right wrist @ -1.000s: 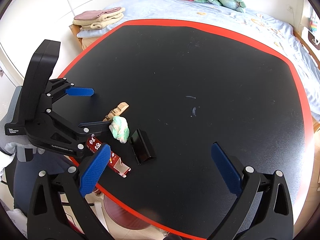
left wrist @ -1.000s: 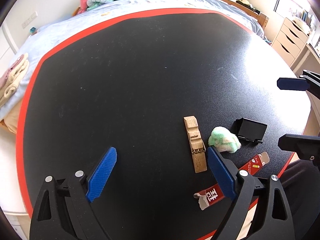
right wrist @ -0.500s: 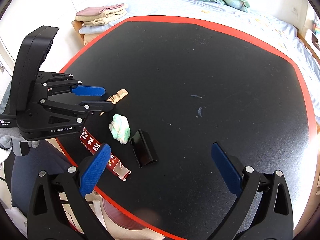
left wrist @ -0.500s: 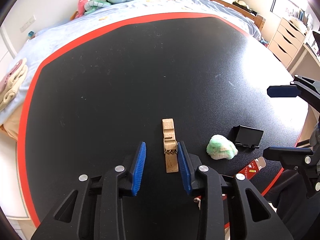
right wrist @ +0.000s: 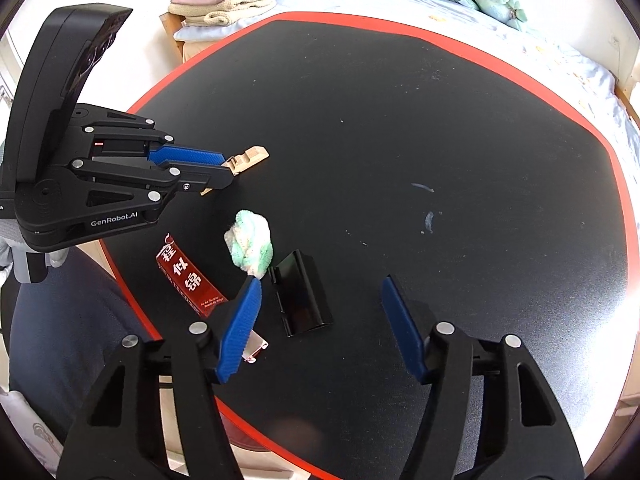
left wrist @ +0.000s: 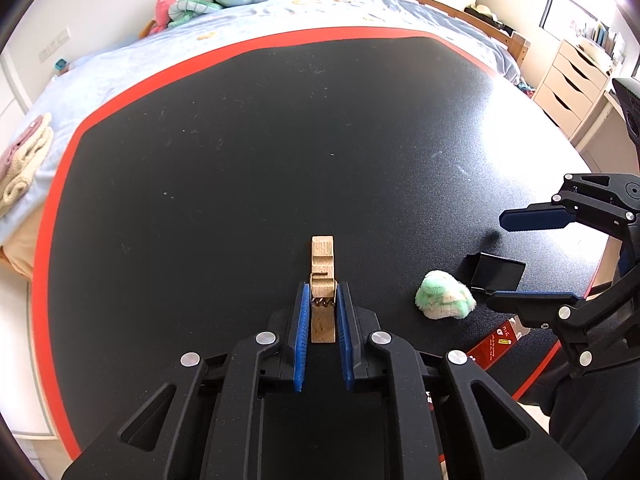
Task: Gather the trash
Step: 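Grasp the wooden clothespin with the left gripper while the right gripper grasps the black item, then carry the clothespin and black item with both grippers over the bin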
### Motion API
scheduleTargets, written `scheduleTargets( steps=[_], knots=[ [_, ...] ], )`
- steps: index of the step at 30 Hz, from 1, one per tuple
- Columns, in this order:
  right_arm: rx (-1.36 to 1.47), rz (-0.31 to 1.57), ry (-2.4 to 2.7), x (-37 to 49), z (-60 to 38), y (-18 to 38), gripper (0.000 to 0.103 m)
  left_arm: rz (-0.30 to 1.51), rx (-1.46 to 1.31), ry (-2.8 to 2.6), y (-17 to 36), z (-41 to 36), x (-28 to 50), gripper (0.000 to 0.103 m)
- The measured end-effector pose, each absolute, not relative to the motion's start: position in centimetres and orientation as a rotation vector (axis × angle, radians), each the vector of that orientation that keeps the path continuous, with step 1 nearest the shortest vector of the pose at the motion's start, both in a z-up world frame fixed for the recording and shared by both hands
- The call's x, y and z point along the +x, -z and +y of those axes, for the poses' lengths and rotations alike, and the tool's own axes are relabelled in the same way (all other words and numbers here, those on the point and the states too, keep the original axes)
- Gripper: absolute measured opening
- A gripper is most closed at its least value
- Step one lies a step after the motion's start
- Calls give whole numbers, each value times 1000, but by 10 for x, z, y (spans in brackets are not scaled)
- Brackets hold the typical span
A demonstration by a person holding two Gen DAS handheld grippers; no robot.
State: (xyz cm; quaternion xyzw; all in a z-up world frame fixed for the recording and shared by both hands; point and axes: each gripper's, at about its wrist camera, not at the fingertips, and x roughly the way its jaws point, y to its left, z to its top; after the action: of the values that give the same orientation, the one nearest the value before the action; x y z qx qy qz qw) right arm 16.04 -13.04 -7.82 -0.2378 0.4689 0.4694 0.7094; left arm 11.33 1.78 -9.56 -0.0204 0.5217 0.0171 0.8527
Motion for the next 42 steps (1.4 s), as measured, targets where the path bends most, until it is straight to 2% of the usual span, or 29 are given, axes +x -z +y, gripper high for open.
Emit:
scheduleTargets(
  steps=[5, 10, 21, 42],
  knots=[
    [-555, 1030, -1050, 157, -131, 79, 44, 1096, -50, -34, 96, 20, 112, 13],
    [-566, 1022, -1049, 154, -131, 78, 27, 1093, -56, -31, 96, 22, 111, 13],
    [-513, 1016, -1008, 157, -140, 69, 27, 1076, -60, -27, 87, 26, 106, 13],
    [-368, 908, -987, 104, -196, -11, 27, 962, -41, 60, 13, -6, 30, 13]
  ],
)
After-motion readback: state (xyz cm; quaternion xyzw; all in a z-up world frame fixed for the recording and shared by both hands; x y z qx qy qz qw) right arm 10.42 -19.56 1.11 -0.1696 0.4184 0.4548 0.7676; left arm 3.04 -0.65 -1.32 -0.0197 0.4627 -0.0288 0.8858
